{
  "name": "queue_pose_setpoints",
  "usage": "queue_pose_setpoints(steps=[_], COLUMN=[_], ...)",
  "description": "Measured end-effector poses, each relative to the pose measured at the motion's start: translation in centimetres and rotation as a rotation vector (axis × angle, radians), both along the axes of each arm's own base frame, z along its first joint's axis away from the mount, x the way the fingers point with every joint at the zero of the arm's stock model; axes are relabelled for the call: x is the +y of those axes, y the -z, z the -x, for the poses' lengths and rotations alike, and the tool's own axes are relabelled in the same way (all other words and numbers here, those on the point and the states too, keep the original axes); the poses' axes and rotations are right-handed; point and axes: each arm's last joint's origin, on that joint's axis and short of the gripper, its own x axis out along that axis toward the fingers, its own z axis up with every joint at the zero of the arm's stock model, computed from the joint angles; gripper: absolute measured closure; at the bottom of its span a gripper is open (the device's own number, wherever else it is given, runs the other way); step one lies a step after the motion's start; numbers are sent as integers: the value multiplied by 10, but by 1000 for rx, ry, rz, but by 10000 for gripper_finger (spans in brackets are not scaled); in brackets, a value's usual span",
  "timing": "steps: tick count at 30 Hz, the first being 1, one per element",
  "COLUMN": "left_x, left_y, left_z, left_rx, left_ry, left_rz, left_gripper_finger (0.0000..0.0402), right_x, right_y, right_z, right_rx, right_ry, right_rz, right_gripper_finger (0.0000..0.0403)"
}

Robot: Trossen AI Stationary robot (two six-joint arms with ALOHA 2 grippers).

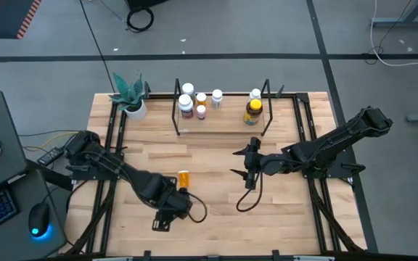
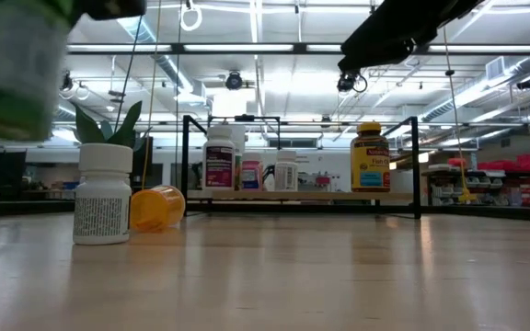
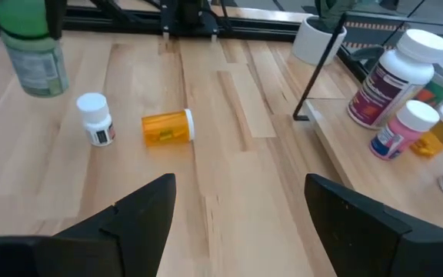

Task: Pick and place medicine bottles onto shelf by color
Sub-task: Put the green pill bottle on the shelf

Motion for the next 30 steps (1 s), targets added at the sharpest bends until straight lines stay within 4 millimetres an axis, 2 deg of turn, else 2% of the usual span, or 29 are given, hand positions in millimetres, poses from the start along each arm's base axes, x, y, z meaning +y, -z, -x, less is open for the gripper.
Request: queue_pose_setpoints(steps=[5, 9, 21, 30], left_x=[19, 45, 149, 216], left_y=[-25, -36, -41, -46], left_z=[-18, -32, -65, -76], left_rx=[-93, -154, -295, -354], left_ry=[19, 8, -97, -154], left_rz=[23, -1, -108, -170], left_gripper_finger=[189, 193, 190, 189], right_x=[0, -1, -12, -18], right_y=[-4, 2, 20, 9], right_z=[7, 17, 51, 64], right_rx=[9, 8, -100, -172], right_ry=[13, 35, 80, 76], right_rz=[15, 21, -37, -61], right_gripper_finger=[106, 106, 106, 106])
